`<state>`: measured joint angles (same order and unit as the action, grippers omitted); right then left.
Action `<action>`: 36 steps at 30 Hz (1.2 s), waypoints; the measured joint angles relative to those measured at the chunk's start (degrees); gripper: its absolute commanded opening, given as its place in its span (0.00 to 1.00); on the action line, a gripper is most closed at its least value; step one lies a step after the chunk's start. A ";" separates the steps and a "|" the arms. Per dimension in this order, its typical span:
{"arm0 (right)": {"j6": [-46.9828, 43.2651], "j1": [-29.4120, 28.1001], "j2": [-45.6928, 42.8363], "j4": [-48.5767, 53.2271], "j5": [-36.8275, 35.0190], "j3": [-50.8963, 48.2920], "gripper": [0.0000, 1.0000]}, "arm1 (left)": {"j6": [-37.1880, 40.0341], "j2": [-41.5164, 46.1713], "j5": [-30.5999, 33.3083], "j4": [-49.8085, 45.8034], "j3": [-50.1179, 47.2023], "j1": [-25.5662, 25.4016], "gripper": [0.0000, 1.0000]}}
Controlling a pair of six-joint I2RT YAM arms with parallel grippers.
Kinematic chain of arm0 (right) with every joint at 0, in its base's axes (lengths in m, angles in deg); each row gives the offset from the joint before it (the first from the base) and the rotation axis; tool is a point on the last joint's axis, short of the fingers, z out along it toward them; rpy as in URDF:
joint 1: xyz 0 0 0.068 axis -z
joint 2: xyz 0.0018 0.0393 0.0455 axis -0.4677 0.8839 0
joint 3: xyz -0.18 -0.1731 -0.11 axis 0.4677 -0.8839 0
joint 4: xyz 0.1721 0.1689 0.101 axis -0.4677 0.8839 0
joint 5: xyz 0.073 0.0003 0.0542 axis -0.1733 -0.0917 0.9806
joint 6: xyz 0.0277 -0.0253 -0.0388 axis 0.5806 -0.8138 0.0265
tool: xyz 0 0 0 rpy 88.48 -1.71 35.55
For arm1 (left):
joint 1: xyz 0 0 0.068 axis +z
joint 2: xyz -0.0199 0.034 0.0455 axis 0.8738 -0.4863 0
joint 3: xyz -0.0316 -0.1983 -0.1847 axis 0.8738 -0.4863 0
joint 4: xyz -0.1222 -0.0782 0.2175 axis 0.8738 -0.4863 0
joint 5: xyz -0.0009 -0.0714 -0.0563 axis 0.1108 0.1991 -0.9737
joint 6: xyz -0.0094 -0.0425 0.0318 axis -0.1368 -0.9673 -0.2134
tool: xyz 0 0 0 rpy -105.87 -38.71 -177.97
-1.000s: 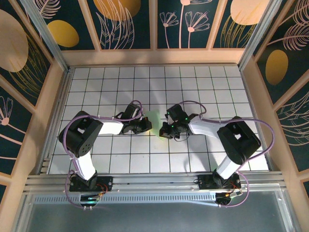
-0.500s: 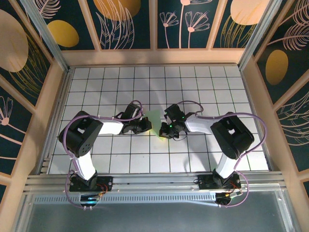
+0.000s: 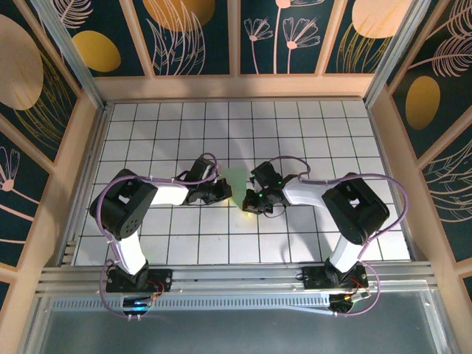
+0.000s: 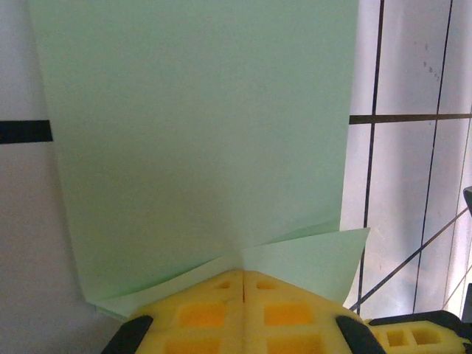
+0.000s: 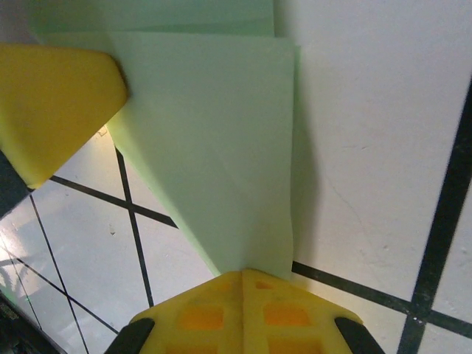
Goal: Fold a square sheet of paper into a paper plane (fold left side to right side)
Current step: Third fold the triangle at the center of the table.
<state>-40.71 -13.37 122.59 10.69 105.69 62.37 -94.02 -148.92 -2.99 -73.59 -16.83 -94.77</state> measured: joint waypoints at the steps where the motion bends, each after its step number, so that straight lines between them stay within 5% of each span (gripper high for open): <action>1: 0.00 -0.07 -0.11 -0.02 -0.02 -0.17 0.00 | 0.00 0.00 0.00 -0.09 0.04 0.00 0.00; 20: -1.40 -0.52 -4.31 6.47 -0.50 -2.27 0.00 | -0.07 -0.55 -0.15 -1.18 1.25 0.00 0.00; 29: -6.34 10.10 -14.03 7.63 -2.71 -1.81 0.41 | -3.93 -1.36 -0.83 0.63 1.40 0.00 0.00; 36: -12.68 13.46 -14.27 3.52 -3.76 -1.70 0.52 | -7.43 -2.82 -1.57 2.49 2.38 -0.02 0.00</action>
<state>-53.39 0.09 108.31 14.21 101.93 60.67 -101.45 -151.74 -4.56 -71.10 -14.45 -94.79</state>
